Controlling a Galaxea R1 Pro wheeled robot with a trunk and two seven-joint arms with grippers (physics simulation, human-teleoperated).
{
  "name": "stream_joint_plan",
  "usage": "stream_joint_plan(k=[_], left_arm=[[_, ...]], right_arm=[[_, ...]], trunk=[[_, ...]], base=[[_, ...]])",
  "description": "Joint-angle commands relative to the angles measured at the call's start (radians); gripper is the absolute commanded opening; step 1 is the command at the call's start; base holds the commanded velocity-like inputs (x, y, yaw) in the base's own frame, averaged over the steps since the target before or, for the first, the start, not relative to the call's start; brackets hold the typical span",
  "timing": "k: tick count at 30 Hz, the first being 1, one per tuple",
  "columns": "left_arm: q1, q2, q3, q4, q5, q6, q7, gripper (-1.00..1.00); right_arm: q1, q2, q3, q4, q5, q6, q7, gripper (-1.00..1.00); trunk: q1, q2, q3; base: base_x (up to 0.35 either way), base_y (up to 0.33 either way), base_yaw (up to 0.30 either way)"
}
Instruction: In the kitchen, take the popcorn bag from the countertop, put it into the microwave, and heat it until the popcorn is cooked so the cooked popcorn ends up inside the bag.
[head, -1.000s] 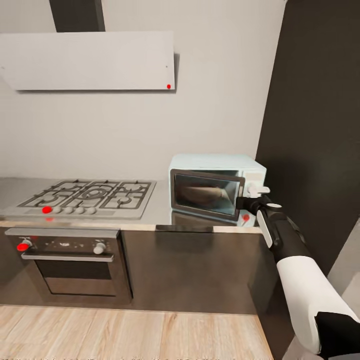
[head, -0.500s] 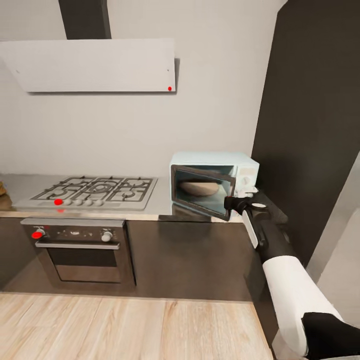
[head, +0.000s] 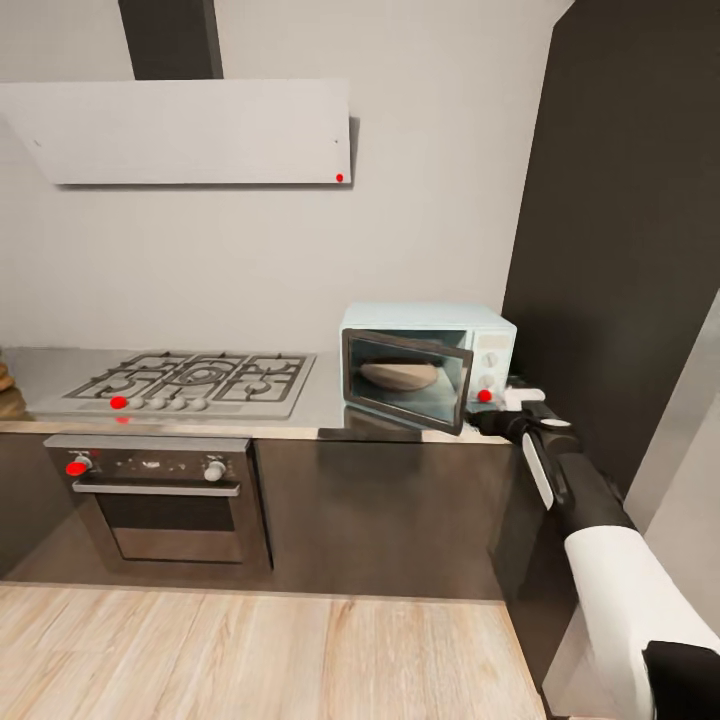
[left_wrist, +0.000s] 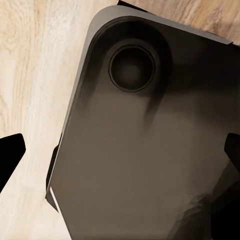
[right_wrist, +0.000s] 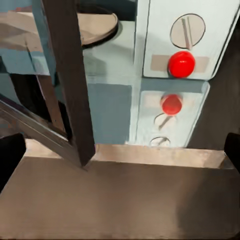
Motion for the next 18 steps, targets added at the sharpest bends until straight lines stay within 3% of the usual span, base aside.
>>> stream_joint_plan(k=[1,5,6,10,18], left_arm=[[0.000,0.000,0.007,-0.001,0.000,-0.001,0.000,1.00],[0.000,0.000,0.007,-0.001,0.001,-0.001,0.000,1.00],[0.000,0.001,0.008,-0.001,0.003,-0.001,0.000,1.00],[0.000,0.000,0.007,-0.001,0.000,0.000,0.000,1.00],[0.000,0.000,0.006,-0.001,-0.003,0.001,-0.002,1.00]], right_arm=[[0.002,-0.016,-0.003,-0.001,0.009,0.003,0.012,1.00],[0.007,-0.128,-0.014,-0.018,0.009,-0.004,0.017,1.00],[0.007,-0.136,-0.022,-0.026,0.008,-0.004,0.017,1.00],[0.007,-0.135,-0.026,-0.034,0.008,-0.006,0.015,1.00],[0.007,-0.121,-0.024,-0.037,0.005,-0.008,0.010,1.00]], trunk=[[0.000,-0.001,-0.001],[0.000,-0.001,-0.001],[0.000,-0.001,-0.001],[0.000,-0.001,-0.001],[0.000,-0.001,-0.001]], base=[[0.000,0.000,0.000],[0.000,0.000,0.000],[0.000,0.000,0.000],[0.117,0.000,0.000],[0.310,0.000,0.000]])
